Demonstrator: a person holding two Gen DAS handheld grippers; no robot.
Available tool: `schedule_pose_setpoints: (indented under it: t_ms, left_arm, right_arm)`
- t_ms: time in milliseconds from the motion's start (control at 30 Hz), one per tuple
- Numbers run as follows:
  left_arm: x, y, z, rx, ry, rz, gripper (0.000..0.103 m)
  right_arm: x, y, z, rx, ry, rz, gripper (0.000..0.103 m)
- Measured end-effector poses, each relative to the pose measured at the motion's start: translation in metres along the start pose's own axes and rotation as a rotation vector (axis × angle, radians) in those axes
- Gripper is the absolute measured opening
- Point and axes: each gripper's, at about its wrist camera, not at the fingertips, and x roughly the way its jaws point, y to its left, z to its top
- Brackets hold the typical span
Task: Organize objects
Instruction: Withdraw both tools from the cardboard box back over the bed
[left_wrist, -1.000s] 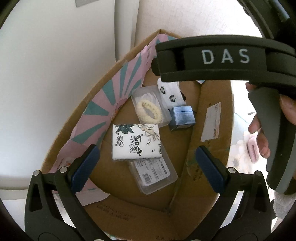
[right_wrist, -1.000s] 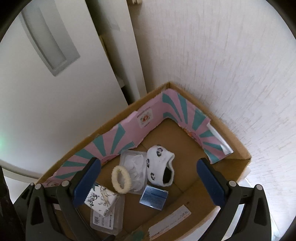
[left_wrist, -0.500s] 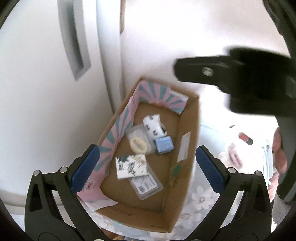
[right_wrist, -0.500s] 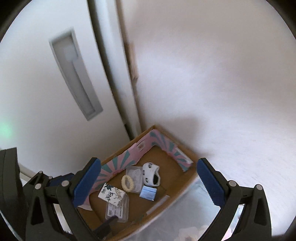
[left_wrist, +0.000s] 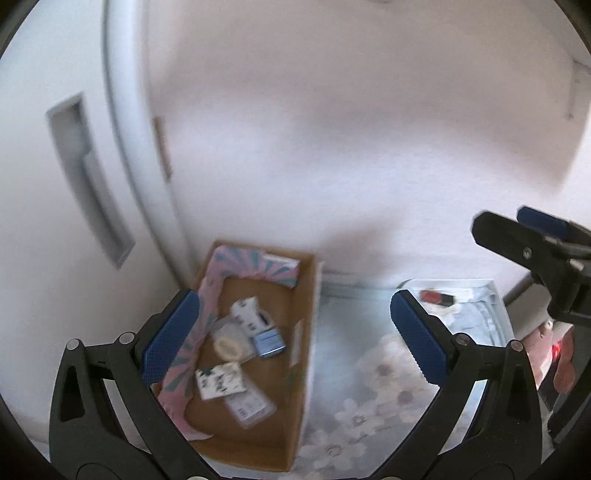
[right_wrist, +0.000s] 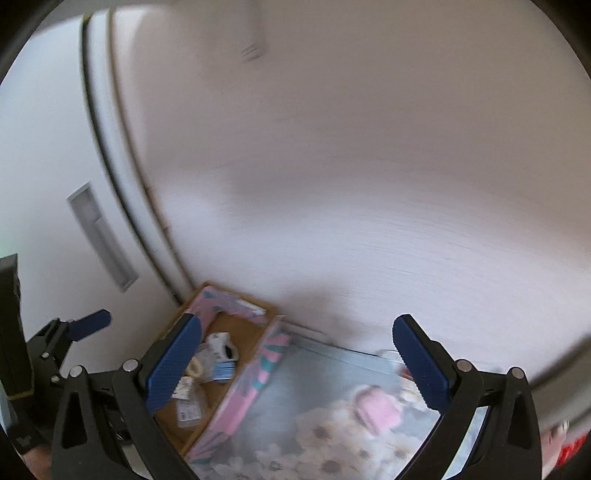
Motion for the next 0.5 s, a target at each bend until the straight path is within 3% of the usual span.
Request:
schedule_pose_setpoints:
  t_ms: [267,500]
  left_arm:
    - [-0.007,-0.042,-0.009,0.087,-0.032,-0.076,0.103]
    - [-0.004,-0.052,-0.022,0.103,-0.013,-0.113,0.103]
  right_arm:
    - [-0.043,-0.046,-0.039,0.086,-0.045,-0.16,0.103]
    - [-0.056,-0.065,-0.07,0.158,-0.046,-0.186,0.103]
